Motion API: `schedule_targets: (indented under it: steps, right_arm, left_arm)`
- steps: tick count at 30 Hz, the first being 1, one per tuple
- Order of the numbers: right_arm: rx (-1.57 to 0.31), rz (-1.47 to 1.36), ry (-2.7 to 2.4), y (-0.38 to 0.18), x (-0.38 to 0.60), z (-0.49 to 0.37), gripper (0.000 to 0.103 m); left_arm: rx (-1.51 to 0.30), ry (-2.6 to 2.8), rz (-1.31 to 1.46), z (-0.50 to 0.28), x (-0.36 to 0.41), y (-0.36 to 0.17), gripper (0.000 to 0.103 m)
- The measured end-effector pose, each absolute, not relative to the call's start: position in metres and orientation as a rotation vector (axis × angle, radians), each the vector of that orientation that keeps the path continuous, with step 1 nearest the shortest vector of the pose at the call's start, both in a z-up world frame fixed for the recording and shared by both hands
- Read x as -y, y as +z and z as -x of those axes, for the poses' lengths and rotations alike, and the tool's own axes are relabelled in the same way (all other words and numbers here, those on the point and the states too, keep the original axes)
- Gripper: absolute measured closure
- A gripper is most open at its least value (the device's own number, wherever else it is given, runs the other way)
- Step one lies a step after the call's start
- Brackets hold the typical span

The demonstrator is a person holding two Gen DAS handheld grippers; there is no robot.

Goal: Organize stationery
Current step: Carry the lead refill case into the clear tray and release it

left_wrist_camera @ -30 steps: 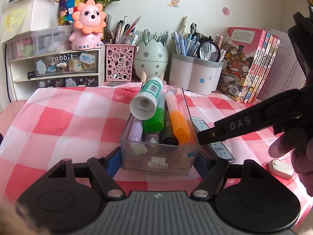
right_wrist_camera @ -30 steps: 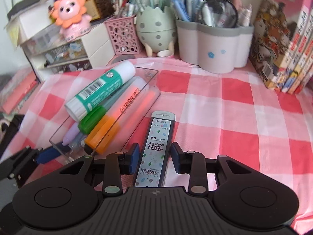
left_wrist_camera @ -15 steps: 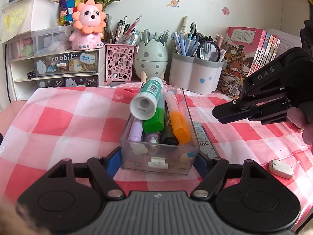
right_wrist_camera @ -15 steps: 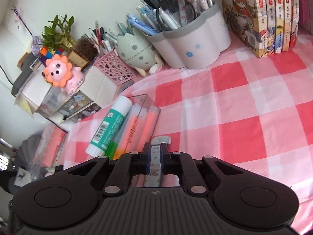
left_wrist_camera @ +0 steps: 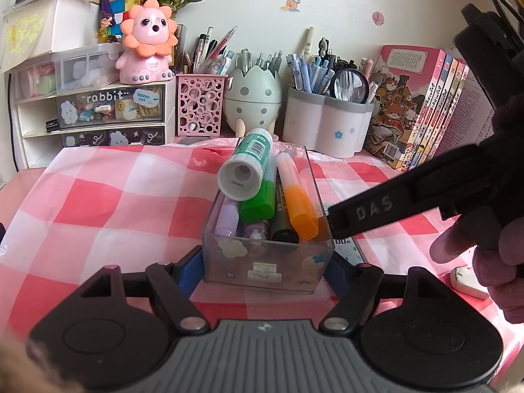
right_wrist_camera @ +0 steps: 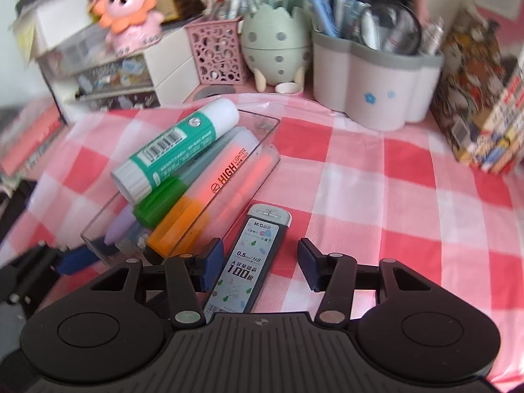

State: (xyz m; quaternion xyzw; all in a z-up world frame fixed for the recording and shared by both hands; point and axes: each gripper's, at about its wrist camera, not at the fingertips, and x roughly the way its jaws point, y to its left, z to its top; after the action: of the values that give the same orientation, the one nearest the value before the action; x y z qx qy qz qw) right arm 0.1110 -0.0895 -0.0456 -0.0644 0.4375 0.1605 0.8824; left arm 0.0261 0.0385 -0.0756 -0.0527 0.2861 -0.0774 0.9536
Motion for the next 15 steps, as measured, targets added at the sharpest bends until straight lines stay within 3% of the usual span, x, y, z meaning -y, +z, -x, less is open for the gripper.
schedule_targets:
  steps: [6,11,15]
  right_arm:
    - [-0.884,0.263,0.440,-0.047,0.095,-0.108,0.056]
    - [-0.889,0.311,0.465,-0.043,0.117,-0.105,0.067]
    - [-0.896,0.288,0.440,-0.041,0.131,-0.100,0.067]
  left_arm:
    - [-0.581,-0.157,0.107,-0.027,-0.039,-0.076,0.054]
    - [-0.581,-0.157,0.107,-0.027,-0.039,-0.076,0.054]
    - [-0.581,-0.157,0.107,-0.027,-0.039,-0.076,0.054]
